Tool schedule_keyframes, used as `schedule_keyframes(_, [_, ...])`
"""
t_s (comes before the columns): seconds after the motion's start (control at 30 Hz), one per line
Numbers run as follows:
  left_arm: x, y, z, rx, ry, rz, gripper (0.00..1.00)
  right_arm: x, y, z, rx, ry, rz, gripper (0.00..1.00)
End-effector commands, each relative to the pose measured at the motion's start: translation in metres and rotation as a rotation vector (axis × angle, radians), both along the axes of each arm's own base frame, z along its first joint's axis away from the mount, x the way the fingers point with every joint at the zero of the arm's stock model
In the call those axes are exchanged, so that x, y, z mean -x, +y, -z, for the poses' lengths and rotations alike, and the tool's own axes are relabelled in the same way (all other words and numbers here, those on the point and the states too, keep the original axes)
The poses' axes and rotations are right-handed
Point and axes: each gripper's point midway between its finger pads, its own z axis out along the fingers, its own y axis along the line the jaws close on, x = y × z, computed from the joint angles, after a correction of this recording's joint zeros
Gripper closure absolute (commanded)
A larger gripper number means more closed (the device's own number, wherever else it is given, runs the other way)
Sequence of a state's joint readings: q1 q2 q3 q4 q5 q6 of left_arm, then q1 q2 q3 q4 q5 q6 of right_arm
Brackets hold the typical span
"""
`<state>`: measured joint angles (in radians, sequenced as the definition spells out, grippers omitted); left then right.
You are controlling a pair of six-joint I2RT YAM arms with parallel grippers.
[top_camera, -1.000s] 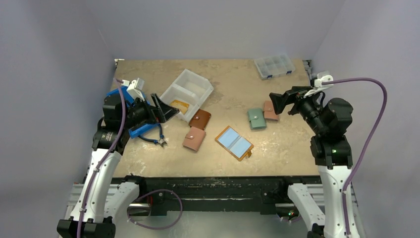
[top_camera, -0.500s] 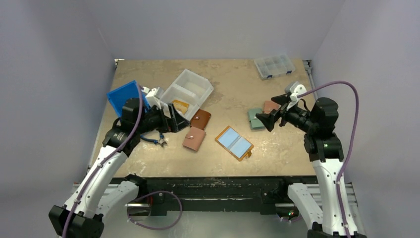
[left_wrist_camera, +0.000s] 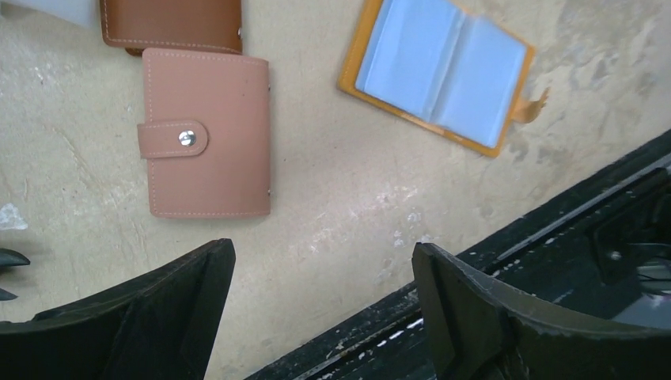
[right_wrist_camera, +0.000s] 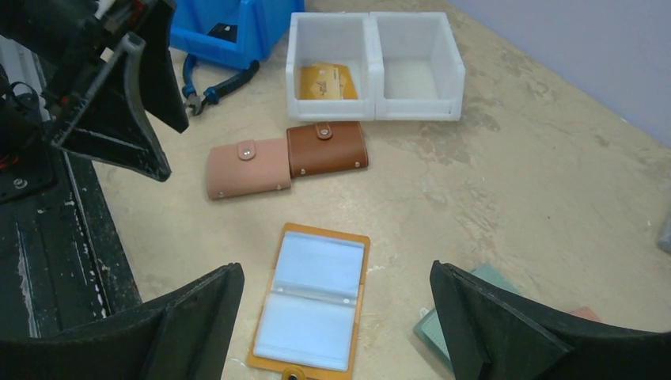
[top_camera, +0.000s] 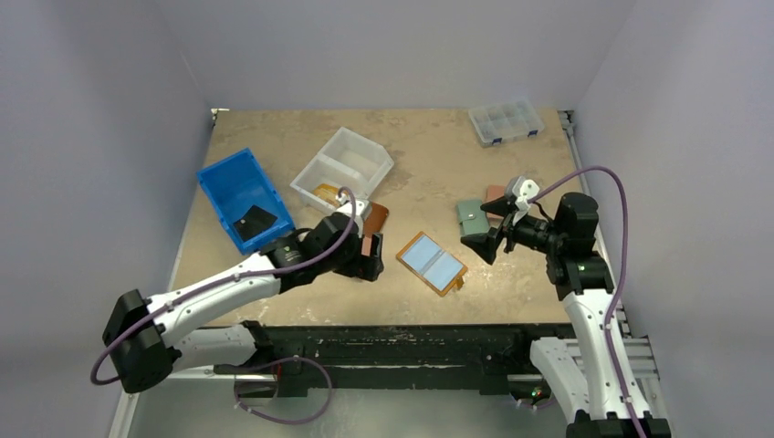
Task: Take the credit cards out of the card holder
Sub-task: Move the card holder to the center of the board.
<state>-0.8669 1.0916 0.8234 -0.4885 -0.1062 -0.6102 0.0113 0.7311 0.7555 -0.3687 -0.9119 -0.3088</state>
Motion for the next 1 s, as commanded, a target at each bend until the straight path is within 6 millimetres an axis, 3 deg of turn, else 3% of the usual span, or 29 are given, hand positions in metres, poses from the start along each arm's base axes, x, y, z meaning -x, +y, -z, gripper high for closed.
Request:
schedule_keyframes(0.0, [-0.018, -0.002, 0.016, -0.060, -0.059, -0.099, 0.13, -0.001, 0.002, -0.003, 0.005, -0.076, -0.036, 0.01])
schedule_keyframes(0.3, [-0.040, 0.005, 0.046, -0.203, -0.097, -0.157, 0.17, -0.003, 0.000, 0.004, 0.029, -0.073, -0.030, 0.01])
schedule_keyframes(0.43, [-0.041, 0.002, 0.059, -0.219, -0.084, -0.137, 0.17, -0.009, -0.007, 0.019, 0.104, -0.062, -0.018, 0.01])
schedule_keyframes(0.5, [-0.038, 0.003, 0.066, -0.220, -0.072, -0.127, 0.17, -0.009, -0.009, 0.036, 0.197, -0.058, -0.098, 0.01])
schedule_keyframes(0.63, [-0.033, 0.010, 0.071, -0.192, -0.061, -0.130, 0.16, 0.015, -0.003, 0.073, 0.319, -0.017, -0.361, 0.07])
schedule_keyframes(0.73, [-0.035, 0.020, 0.077, -0.156, -0.040, -0.151, 0.16, 0.025, 0.000, 0.093, 0.429, -0.100, -0.523, 0.08])
schedule_keyframes(0.87, [-0.046, 0.039, 0.086, -0.090, -0.001, -0.214, 0.17, 0.016, 0.011, 0.122, 0.555, -0.093, -0.516, 0.07])
schedule_keyframes(0.97, [-0.054, 0.045, 0.086, -0.069, 0.000, -0.238, 0.17, 0.016, 0.026, 0.128, 0.551, -0.107, -0.523, 0.06])
